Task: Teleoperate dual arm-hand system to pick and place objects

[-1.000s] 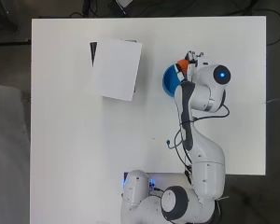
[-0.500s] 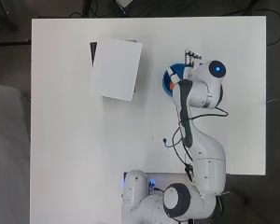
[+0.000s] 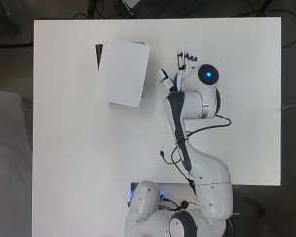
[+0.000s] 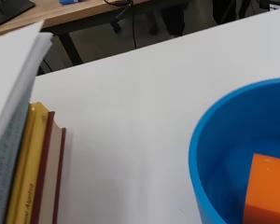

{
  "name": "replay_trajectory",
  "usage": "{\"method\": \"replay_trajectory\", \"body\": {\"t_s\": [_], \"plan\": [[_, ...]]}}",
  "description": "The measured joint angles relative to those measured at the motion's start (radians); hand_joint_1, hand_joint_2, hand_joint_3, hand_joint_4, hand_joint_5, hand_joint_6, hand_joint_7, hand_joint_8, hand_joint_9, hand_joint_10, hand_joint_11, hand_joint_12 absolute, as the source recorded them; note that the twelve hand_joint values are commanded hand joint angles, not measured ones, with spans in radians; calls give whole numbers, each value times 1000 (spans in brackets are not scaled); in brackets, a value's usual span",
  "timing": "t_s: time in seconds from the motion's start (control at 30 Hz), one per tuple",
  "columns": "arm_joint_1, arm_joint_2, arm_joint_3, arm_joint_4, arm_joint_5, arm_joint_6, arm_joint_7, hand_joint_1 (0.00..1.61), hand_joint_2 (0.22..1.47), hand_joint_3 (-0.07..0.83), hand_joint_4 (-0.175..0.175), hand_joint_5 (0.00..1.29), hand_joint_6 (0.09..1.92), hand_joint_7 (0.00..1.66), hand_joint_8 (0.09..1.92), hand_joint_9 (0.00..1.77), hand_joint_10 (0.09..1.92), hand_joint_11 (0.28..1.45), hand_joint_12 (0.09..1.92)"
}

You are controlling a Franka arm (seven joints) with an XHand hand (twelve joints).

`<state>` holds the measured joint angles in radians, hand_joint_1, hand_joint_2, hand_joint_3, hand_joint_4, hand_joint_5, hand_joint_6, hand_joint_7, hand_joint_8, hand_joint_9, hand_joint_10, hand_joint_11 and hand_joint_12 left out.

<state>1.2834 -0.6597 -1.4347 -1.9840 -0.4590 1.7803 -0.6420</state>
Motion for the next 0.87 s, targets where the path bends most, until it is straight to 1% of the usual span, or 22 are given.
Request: {"method": "replay_trajectory", "body": {"t_s": [0.17, 0.3, 0.5, 0.7, 0.87], "plan": [[-24, 13, 130, 87, 12, -120, -12, 181, 997, -10, 89, 300, 87, 330, 87, 457, 87, 438, 87], [-11, 31, 163, 192, 12, -188, -37, 192, 989, -8, 76, 296, 87, 332, 87, 468, 87, 429, 87], [5, 66, 248, 217, 30, -299, -54, 208, 977, -8, 64, 267, 87, 273, 87, 413, 87, 410, 87], [45, 131, 292, 310, 34, -393, -74, 195, 976, -4, 59, 252, 87, 248, 87, 387, 87, 402, 87], [67, 165, 310, 316, -2, -410, -64, 193, 983, 1, 52, 261, 87, 258, 87, 375, 87, 392, 87]]}}
